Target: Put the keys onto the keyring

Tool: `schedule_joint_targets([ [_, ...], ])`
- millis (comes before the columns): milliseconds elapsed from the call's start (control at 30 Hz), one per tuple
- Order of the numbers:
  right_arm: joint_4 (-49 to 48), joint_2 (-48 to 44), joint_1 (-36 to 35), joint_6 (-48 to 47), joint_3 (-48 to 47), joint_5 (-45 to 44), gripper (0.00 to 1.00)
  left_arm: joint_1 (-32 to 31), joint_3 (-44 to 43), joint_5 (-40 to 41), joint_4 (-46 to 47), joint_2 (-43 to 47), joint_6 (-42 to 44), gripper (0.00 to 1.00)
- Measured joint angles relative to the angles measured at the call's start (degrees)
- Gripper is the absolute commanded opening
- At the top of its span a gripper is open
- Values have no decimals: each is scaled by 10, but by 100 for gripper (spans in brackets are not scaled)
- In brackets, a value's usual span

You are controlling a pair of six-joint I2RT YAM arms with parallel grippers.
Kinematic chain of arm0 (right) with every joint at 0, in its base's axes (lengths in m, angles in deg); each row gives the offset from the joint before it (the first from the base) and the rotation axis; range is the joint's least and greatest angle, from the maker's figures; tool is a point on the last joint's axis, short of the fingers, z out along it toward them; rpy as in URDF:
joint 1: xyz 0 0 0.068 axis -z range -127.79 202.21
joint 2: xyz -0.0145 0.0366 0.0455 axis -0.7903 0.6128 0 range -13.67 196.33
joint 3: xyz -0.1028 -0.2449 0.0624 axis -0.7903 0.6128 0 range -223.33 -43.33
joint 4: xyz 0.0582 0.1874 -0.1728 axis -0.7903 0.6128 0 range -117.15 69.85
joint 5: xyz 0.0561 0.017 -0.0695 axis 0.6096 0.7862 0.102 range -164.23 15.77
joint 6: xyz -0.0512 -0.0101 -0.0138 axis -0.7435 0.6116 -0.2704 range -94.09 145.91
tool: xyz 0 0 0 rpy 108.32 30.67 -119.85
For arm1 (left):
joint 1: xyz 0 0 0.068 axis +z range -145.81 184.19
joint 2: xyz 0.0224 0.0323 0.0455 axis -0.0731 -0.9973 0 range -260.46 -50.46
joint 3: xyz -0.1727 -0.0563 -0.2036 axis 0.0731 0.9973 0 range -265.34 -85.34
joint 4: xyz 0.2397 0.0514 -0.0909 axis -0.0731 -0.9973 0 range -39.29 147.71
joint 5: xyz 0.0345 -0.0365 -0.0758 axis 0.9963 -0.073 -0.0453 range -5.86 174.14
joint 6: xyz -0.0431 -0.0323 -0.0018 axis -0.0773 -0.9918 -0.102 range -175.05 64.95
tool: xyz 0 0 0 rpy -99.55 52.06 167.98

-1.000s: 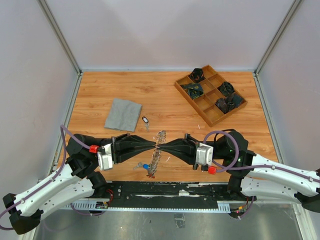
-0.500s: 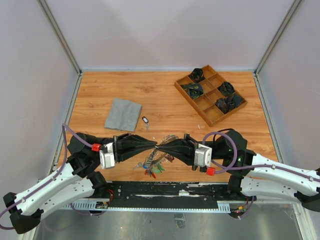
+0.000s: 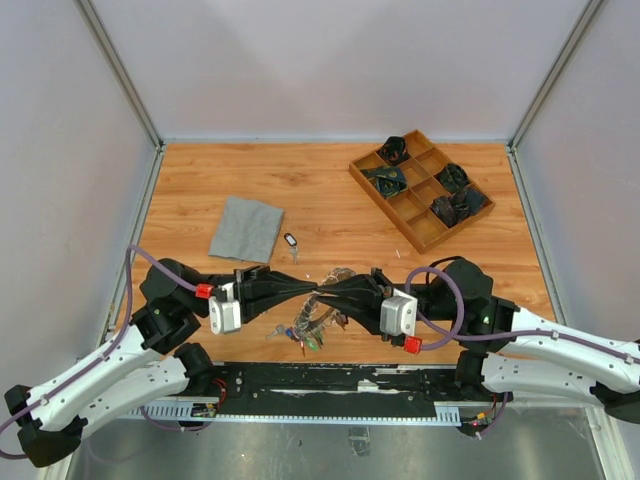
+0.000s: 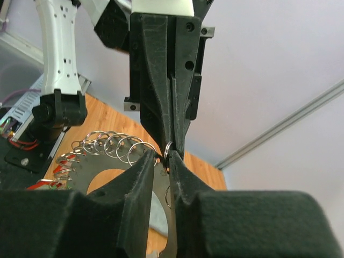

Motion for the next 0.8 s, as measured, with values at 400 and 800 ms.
schedule_joint_targets([
  [400,222,-15,-7,-54,-72,-123,24,-1,-93,40,-236,-50,96,0],
  [800,300,39,-7,-35,-81,-179,27,-1,-152,87,-417,-117,151,1],
])
